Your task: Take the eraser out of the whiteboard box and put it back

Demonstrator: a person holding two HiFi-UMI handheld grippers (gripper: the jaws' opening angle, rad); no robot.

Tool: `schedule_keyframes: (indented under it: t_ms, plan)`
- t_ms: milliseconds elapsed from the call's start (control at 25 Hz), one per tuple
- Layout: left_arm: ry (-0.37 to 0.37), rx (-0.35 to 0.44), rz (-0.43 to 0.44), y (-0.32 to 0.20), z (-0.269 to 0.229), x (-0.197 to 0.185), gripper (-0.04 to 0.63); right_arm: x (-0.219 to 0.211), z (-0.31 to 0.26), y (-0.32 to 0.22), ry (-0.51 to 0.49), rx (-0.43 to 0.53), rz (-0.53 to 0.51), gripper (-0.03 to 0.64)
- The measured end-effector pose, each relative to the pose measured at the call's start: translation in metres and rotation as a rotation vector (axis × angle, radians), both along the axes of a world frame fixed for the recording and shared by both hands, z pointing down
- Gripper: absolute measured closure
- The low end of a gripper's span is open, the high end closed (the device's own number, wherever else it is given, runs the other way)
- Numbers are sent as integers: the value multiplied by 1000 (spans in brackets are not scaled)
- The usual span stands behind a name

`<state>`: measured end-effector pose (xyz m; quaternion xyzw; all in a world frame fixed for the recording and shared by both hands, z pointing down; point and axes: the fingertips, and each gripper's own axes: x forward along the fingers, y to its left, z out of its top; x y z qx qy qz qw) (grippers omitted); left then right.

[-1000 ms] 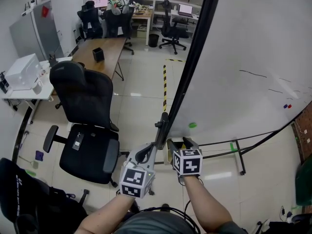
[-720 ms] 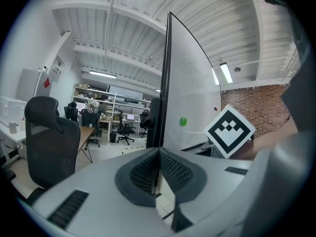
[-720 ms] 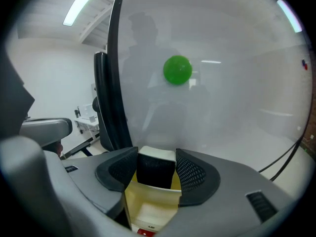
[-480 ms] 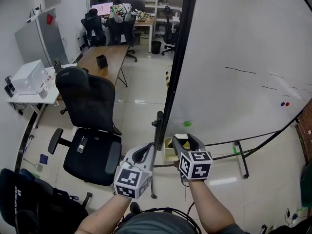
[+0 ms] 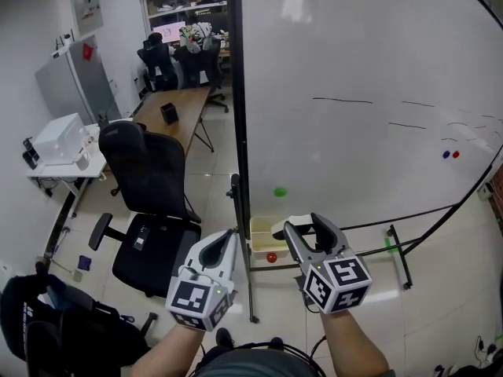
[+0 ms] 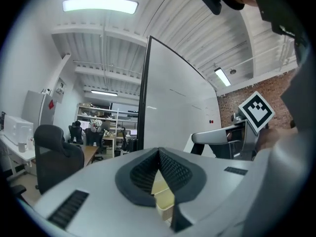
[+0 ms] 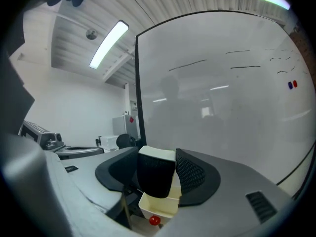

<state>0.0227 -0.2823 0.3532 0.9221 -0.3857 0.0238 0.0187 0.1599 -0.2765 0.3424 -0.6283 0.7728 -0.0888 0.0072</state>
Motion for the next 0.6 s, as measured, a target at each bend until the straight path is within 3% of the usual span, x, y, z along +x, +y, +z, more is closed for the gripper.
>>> schedule_keyframes:
  t_ms: [280, 600]
  plan:
    - [-14, 40, -1, 45, -18, 11, 566, 29, -25, 50, -17, 72, -7, 346]
    - [13, 74, 34, 68, -44, -25, 566, 14, -51, 95, 3, 99, 80, 346]
